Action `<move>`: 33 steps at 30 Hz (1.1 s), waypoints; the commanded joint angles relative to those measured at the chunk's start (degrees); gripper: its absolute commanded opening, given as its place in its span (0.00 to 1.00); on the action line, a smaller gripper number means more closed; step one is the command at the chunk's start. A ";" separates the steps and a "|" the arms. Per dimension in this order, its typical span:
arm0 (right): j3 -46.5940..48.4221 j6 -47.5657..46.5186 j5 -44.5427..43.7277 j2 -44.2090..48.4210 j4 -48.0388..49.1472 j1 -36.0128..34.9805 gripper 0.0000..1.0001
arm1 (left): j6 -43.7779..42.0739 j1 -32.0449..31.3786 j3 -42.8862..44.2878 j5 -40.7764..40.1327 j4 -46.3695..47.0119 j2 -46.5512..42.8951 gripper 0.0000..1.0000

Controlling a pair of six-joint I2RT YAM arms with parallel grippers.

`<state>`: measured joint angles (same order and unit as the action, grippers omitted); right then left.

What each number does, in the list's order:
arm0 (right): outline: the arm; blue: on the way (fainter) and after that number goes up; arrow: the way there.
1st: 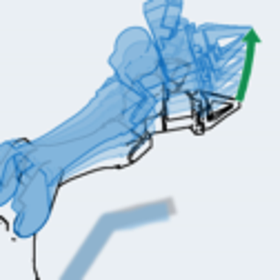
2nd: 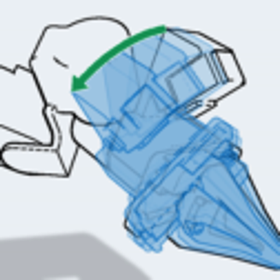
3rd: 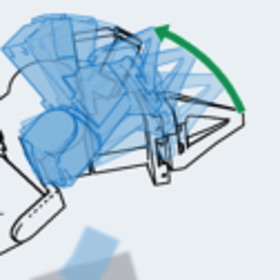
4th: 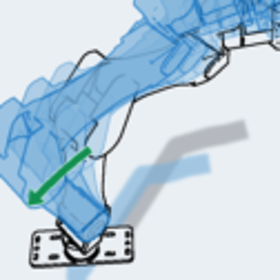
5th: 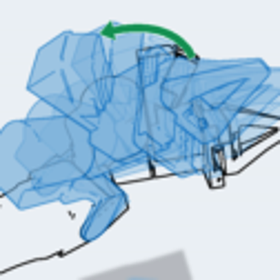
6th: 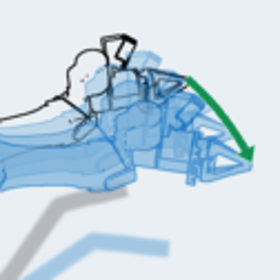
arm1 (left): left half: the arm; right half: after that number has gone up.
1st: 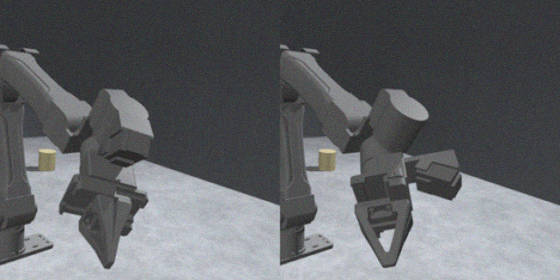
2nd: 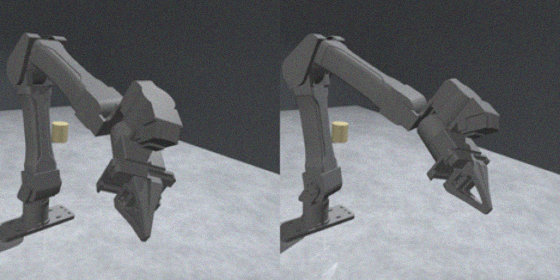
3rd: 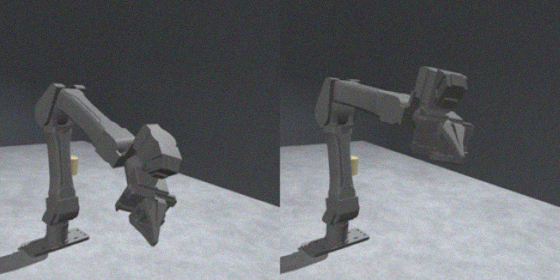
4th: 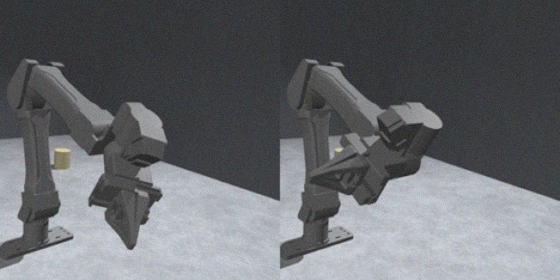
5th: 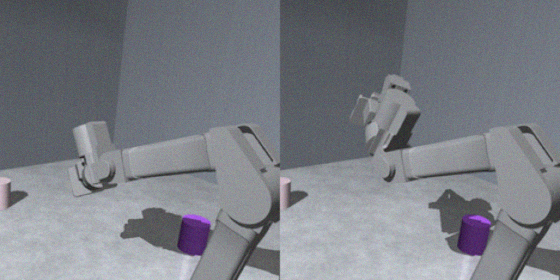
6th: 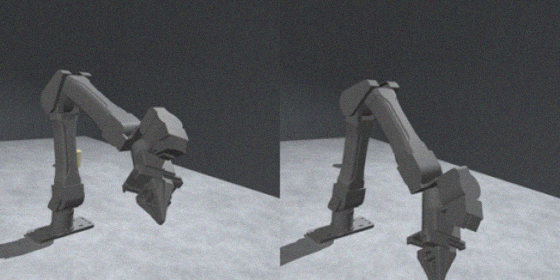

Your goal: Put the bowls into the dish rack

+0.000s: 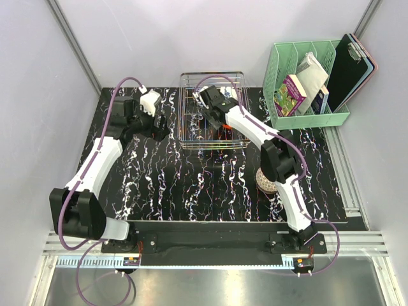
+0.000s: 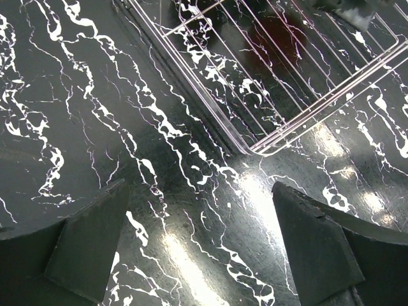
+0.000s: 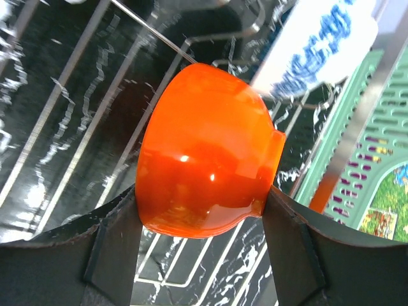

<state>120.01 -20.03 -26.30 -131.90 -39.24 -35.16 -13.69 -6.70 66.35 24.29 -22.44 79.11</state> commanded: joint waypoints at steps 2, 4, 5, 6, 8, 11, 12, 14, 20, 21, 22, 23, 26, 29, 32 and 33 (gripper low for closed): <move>5.24 -2.56 -1.73 -1.60 2.50 -2.72 0.00 | 0.07 0.46 -0.69 2.16 3.19 -2.03 0.99; 5.50 -2.56 -1.82 -2.48 2.51 -3.42 0.00 | -0.10 0.46 -0.87 1.99 3.19 -2.21 0.99; 5.68 -2.73 -1.91 -2.84 2.51 -3.60 0.00 | -0.19 0.55 -0.87 1.99 3.19 -2.47 0.99; 5.77 -2.73 -2.17 -3.19 2.51 -3.69 0.00 | -0.19 0.63 -0.87 2.07 3.19 -2.47 0.99; 6.29 -2.73 -2.35 -4.33 2.59 -3.87 0.00 | -0.19 0.72 -1.13 2.16 3.19 -2.56 0.99; 7.26 -2.73 -2.79 -5.39 2.59 -3.95 0.00 | -0.19 0.90 -1.31 2.34 3.36 -2.65 0.99; 7.43 -2.73 -3.14 -5.39 2.59 -4.13 0.00 | -0.19 0.81 -1.31 2.42 3.36 -2.65 0.99; 7.61 -3.08 -3.31 -5.39 2.86 -4.48 0.00 | -0.11 0.90 -1.31 2.51 3.45 -2.65 0.99; 6.82 -5.02 -4.81 -5.65 4.53 -5.27 0.00 | 0.16 1.07 -1.40 2.86 3.54 -2.38 0.99; 6.73 -4.93 -4.98 -5.83 4.53 -5.36 0.00 | 0.25 1.07 -1.40 2.95 3.63 -2.38 0.99; 6.65 -4.93 -4.98 -6.00 4.53 -5.45 0.00 | 0.16 1.07 -1.48 3.04 3.54 -2.47 0.99; 6.64 -4.93 -5.16 -6.09 4.53 -5.54 0.00 | 0.16 1.16 -1.57 3.04 3.54 -2.56 0.99; 7.17 -4.84 -6.56 -6.27 4.61 -5.54 0.00 | -0.02 1.25 -1.83 2.87 3.54 -3.00 0.99; 7.26 -4.05 -7.88 -4.69 4.62 -5.62 0.00 | -0.28 1.51 -2.36 2.95 3.63 -3.26 0.99; 6.82 -4.31 -8.76 -2.14 4.62 -6.06 0.00 | -0.37 1.69 -2.71 3.13 3.80 -3.26 0.99; 6.30 -4.84 -9.02 -0.83 4.79 -6.15 0.00 | -0.28 1.95 -2.80 3.21 3.98 -3.26 0.99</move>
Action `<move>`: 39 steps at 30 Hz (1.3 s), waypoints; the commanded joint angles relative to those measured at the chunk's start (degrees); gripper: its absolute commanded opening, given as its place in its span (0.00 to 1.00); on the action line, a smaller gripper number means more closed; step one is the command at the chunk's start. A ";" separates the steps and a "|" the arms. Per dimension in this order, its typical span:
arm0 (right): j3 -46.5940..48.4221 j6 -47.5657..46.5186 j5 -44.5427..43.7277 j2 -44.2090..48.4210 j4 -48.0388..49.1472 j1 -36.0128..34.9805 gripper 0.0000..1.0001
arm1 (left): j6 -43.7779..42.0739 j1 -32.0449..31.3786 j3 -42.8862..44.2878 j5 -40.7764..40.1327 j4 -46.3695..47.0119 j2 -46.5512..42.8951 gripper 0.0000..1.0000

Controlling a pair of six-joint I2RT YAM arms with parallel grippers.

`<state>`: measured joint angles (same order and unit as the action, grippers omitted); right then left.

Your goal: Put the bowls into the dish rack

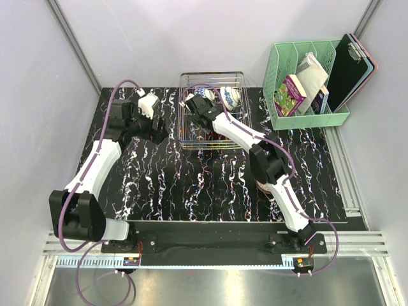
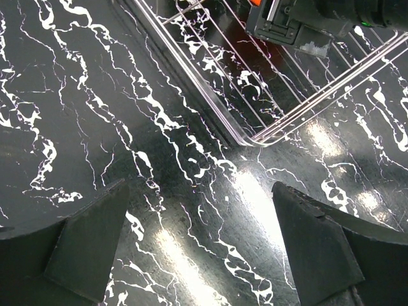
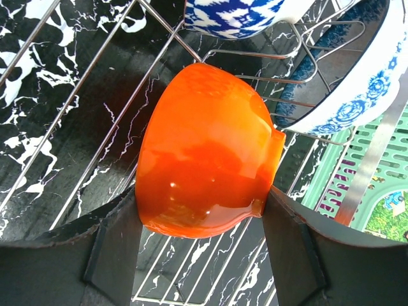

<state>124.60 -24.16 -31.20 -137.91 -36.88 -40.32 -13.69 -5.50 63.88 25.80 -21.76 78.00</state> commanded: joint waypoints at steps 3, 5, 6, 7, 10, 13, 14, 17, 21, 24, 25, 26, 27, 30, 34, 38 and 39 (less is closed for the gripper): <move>-0.40 -2.63 -5.27 7.55 3.74 -1.52 0.00 | 0.07 0.84 -0.42 2.15 3.65 -2.06 0.99; -2.59 -4.22 -7.19 8.35 5.49 -1.70 0.00 | 0.33 0.84 -0.51 2.41 3.74 -2.06 0.99; -3.30 -5.44 -7.99 8.96 6.03 -1.70 0.00 | 0.42 0.84 -0.51 2.50 3.74 -2.06 0.99; -3.92 -6.07 -8.52 9.06 6.38 -1.78 0.00 | 0.33 0.84 -0.68 2.59 3.83 -2.23 0.99; -6.99 -8.09 -10.10 9.85 8.31 -1.70 0.00 | 0.25 0.93 -1.12 2.50 3.92 -2.58 0.99; -9.28 -9.06 -10.72 10.11 9.37 -1.70 0.00 | -0.02 1.10 -1.47 2.50 4.00 -2.85 0.99; -10.24 -9.49 -11.33 10.11 10.07 -1.61 0.00 | 0.16 1.19 -1.56 2.59 3.92 -2.85 0.99; -11.04 -10.38 -11.69 9.68 10.87 -1.26 0.00 | -0.02 1.37 -1.83 2.76 4.00 -3.11 0.99; -11.04 -10.73 -12.30 9.24 11.31 -0.38 0.00 | -0.11 1.63 -2.00 2.85 4.00 -3.29 0.99; -11.48 -11.26 -12.66 9.32 11.39 0.23 0.00 | -0.19 1.89 -2.18 3.11 4.09 -3.20 0.99; -11.92 -11.26 -12.66 9.41 11.40 0.32 0.00 | -0.19 1.98 -2.26 3.11 4.01 -3.20 0.99; -12.27 -11.26 -12.74 9.67 11.40 0.59 0.00 | -0.28 2.16 -2.35 3.29 4.09 -3.20 0.99; -12.53 -11.34 -12.66 9.67 11.40 0.68 0.00 | -0.28 2.24 -2.35 3.46 4.09 -3.20 0.99; -13.67 -11.26 -12.48 9.76 11.48 1.29 0.00 | -0.19 2.25 -2.53 3.73 4.18 -3.11 0.99; -14.90 -11.08 -12.48 9.50 11.48 1.73 0.00 | -0.02 2.33 -2.62 3.90 4.27 -2.94 0.99; -15.00 -10.82 -12.31 8.97 11.48 2.26 0.00 | -0.02 2.51 -2.70 3.91 4.36 -3.02 0.99; -14.82 -10.73 -12.22 8.80 11.48 2.35 0.00 | -0.02 2.42 -2.71 3.99 4.44 -3.03 0.99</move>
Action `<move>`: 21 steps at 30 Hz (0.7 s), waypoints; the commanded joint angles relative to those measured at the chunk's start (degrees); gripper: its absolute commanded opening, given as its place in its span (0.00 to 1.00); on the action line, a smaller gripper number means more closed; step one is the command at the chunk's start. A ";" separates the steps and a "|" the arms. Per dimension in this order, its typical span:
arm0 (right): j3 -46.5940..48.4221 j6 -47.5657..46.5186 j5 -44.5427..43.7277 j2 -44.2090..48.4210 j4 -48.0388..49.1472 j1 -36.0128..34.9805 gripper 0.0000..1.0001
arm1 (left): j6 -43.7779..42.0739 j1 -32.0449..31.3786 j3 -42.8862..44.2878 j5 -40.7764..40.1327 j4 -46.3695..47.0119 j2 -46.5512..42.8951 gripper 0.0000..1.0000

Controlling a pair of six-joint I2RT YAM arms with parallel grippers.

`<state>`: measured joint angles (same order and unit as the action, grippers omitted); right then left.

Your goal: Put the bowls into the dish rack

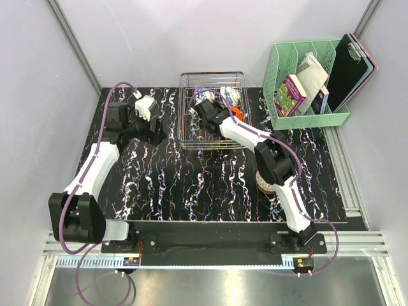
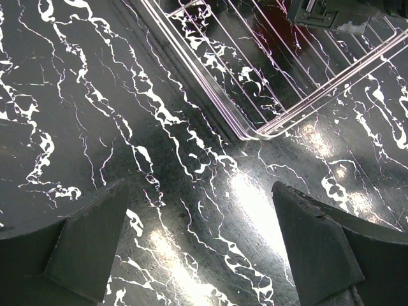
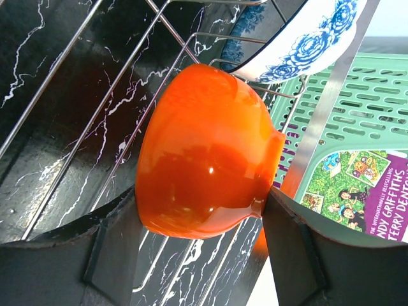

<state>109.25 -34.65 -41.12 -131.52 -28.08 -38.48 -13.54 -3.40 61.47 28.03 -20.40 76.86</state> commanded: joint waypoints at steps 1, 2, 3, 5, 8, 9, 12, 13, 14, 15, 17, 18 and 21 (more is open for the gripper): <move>0.44 -0.33 -2.12 2.33 2.67 0.51 0.00 | -0.17 0.32 -0.30 1.68 3.09 -1.89 0.99; 0.44 -0.33 -1.86 2.06 2.67 0.60 0.00 | -0.26 0.41 -0.30 1.68 3.09 -1.98 0.99; 0.26 -0.41 -1.68 2.06 2.59 0.60 0.00 | -0.17 0.41 -0.30 1.76 3.09 -1.89 0.99; 0.00 -0.07 -0.54 1.89 2.24 0.60 0.06 | -0.17 0.50 -0.30 1.85 3.09 -1.80 0.99; 0.35 1.07 1.83 1.71 0.48 0.60 0.23 | -0.08 0.41 -0.21 1.94 3.09 -1.71 0.99; 0.52 1.51 2.36 1.62 -0.13 0.60 0.25 | 0.00 0.50 -0.30 1.94 3.00 -1.71 0.99; 1.49 3.27 5.08 1.36 -2.77 0.60 0.30 | -0.08 0.41 -0.21 1.94 3.18 -1.62 0.99; 2.19 3.97 6.39 1.36 -3.99 0.60 0.32 | 0.00 0.50 -0.21 1.94 3.09 -1.63 0.99; 2.45 4.24 7.02 1.01 -4.53 0.60 0.41 | 0.01 0.59 -0.21 2.03 3.18 -1.63 0.99; 2.98 4.51 8.24 0.92 -5.05 0.69 0.45 | 0.01 0.59 -0.13 2.03 3.18 -1.71 0.99; 3.68 5.65 9.56 0.83 -6.90 0.60 0.55 | 0.01 0.59 -0.12 2.03 3.18 -1.80 0.99; 4.04 6.00 11.05 0.74 -7.51 0.60 0.64 | 0.09 0.59 -0.12 1.94 3.18 -1.80 0.99; 5.35 7.41 14.39 0.83 -9.89 0.60 0.78 | 0.01 0.59 -0.13 1.85 3.09 -1.89 0.99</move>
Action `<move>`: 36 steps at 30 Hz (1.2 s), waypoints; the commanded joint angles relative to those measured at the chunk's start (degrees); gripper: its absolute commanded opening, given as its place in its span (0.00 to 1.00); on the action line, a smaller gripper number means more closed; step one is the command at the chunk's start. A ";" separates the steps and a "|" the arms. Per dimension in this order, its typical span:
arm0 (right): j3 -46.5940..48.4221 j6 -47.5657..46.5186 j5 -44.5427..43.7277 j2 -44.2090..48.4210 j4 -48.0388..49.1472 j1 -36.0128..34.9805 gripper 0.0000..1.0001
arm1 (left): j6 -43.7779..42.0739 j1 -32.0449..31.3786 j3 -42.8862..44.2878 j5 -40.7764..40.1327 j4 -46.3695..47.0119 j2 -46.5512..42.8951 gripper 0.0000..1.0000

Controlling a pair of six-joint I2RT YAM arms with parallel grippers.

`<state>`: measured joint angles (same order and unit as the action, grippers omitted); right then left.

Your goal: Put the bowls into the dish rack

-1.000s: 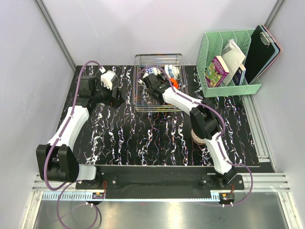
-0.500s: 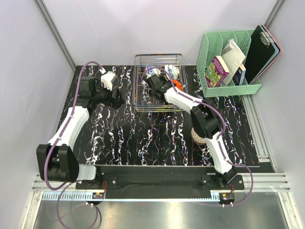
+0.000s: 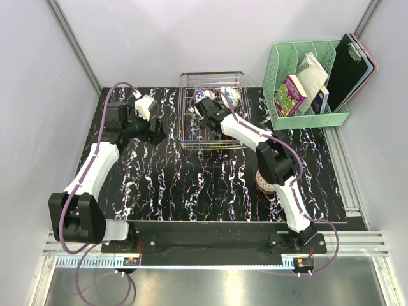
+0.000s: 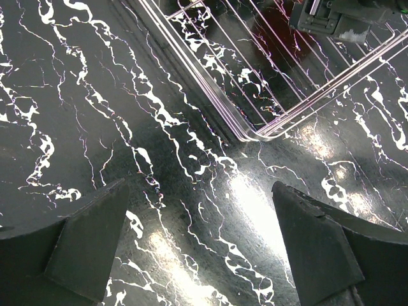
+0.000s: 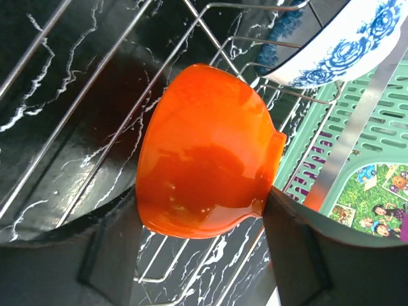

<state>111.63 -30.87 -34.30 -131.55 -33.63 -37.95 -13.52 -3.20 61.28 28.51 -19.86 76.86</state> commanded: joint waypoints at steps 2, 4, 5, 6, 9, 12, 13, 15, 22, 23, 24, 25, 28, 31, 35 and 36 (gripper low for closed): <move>3.76 4.42 9.16 1.03 -5.74 0.07 0.84 | 0.16 0.48 0.07 1.46 2.54 -1.89 0.99; 4.55 4.94 10.74 1.20 -6.80 0.07 0.96 | 0.25 0.48 0.25 1.46 2.63 -1.89 0.99; 4.73 5.03 11.27 1.20 -7.06 0.07 1.00 | 0.25 0.56 0.33 1.63 2.54 -1.89 0.99; 5.25 5.29 12.50 1.20 -7.76 0.07 1.00 | 0.33 0.57 0.51 1.63 2.63 -1.98 0.99; 6.57 6.35 15.22 1.12 -9.34 0.16 1.00 | 0.42 0.57 0.69 1.63 2.45 -2.06 0.99; 7.80 8.36 16.99 1.64 -9.97 0.07 1.00 | 0.34 0.57 0.95 1.63 2.28 -1.98 0.99; 8.07 8.81 17.16 2.51 -9.97 0.07 1.00 | 0.33 0.57 0.95 1.72 2.10 -2.06 0.99; 9.38 9.60 16.47 3.31 -9.97 0.07 1.00 | 0.16 0.57 0.86 1.55 1.93 -2.24 0.99; 10.01 12.23 18.30 7.26 -10.23 3.22 0.96 | 0.07 0.74 1.04 1.46 1.49 -2.94 0.99; 9.83 12.85 20.14 7.62 -10.32 4.11 0.92 | 0.07 0.74 0.95 1.46 1.49 -3.03 0.99; 9.57 14.68 21.20 7.79 -10.49 4.90 0.89 | 0.07 0.83 0.95 1.46 1.40 -3.03 0.99; 9.57 15.57 22.43 7.88 -10.76 7.00 0.87 | 0.16 0.74 1.04 1.46 1.31 -3.12 0.99; 10.79 19.26 29.01 7.36 -12.69 10.26 0.49 | -0.02 0.83 1.13 1.55 1.05 -3.21 0.99; 12.46 22.43 35.87 6.40 -13.92 14.22 0.19 | 0.16 0.92 1.39 1.37 0.79 -3.38 0.99; 13.61 23.58 38.78 4.72 -14.27 16.24 0.08 | 0.33 0.92 1.48 1.28 0.70 -3.47 0.99; 14.39 23.67 39.40 4.28 -14.45 16.33 0.08 | 0.42 0.92 1.48 1.20 0.70 -3.47 0.99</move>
<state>122.17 -10.37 -1.43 -127.26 -46.65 -21.19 -13.47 -2.66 61.28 28.67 -20.27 75.26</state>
